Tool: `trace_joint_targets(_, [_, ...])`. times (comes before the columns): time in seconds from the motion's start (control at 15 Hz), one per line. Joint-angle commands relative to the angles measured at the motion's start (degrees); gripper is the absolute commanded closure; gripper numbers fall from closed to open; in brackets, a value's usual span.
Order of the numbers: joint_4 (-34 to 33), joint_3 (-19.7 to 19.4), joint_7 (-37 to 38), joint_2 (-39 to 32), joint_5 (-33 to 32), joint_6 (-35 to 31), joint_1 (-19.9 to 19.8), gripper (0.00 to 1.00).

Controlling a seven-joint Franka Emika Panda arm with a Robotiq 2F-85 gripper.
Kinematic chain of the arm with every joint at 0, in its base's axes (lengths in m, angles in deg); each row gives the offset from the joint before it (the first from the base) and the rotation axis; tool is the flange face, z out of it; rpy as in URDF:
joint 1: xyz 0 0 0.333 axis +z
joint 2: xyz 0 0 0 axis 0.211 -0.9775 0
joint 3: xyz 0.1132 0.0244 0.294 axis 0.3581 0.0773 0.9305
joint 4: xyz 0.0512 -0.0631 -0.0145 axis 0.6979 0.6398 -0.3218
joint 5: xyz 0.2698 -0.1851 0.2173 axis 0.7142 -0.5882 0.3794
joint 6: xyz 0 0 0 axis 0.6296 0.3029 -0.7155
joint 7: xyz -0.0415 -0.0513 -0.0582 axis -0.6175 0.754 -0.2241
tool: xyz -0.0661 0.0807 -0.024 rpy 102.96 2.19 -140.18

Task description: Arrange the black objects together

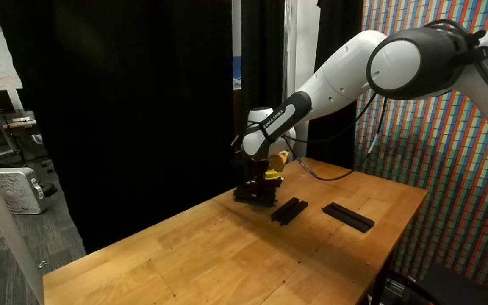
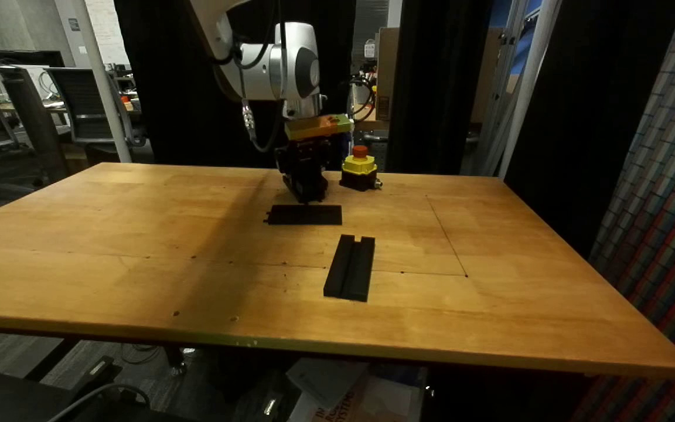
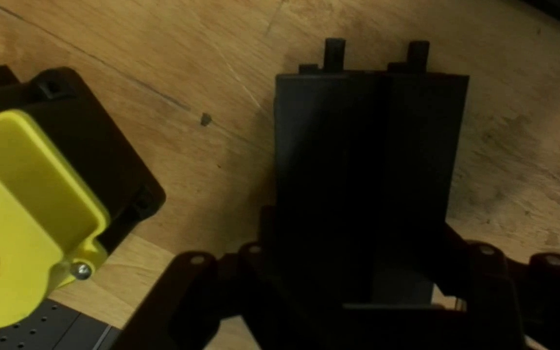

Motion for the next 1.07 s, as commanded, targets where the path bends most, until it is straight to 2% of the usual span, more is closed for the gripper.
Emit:
trace_joint_targets(0.0, [-1.1, -0.7, 1.4, -0.5, -2.1, -0.8, 0.3, 0.55])
trace_joint_targets(0.33, [-0.6, -1.2, 2.5, -0.3, -3.8, -0.2, 0.5, 0.55])
trace_joint_targets(1.0, [-1.2, -0.6, 5.7, -0.4, -2.3, 2.7, 0.2, 0.55])
